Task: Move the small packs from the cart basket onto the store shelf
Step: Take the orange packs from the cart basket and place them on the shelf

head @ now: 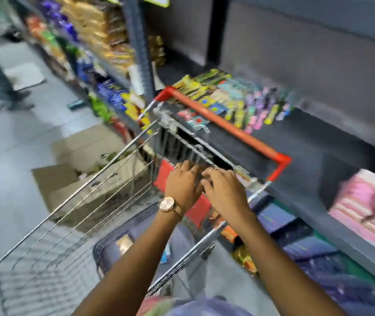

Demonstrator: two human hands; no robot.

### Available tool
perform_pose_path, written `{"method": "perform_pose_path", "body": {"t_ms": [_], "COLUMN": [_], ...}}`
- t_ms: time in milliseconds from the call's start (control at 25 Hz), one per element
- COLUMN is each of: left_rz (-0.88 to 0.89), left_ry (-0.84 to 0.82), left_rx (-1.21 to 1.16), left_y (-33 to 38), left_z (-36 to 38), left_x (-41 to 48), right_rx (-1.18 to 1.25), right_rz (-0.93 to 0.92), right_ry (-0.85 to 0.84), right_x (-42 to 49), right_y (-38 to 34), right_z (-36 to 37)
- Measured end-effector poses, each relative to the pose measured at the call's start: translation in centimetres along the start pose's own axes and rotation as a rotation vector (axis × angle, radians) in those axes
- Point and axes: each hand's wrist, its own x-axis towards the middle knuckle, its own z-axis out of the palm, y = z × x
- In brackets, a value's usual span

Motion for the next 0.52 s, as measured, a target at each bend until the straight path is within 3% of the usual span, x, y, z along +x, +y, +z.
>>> {"method": "perform_pose_path", "body": {"t_ms": [120, 280, 400, 520], "left_rz": [-0.436, -0.897, -1.108, -1.271], "left_ry": [-0.11, -0.459, -0.451, -0.335], "left_rx": [-0.014, -0.121, -0.345, -0.43], "left_y": [-11.9, -21.2, -24.5, -27.0], "left_z": [2.1, 9.0, 13.4, 16.5], "left_x": [-5.5, -13.8, -17.3, -17.5], "right_rx": [0.024, -0.05, -0.07, 0.103], "right_rz": [-0.029, 0.083, 0.254, 0.557], "right_ry": [-0.324, -0.79, -0.933, -0.894], "right_x": [3.0, 4.4, 5.0, 5.7], "right_y": [-3.6, -3.4, -1.9, -0.6], "right_z": [9.0, 20.8, 28.1, 33.6]}}
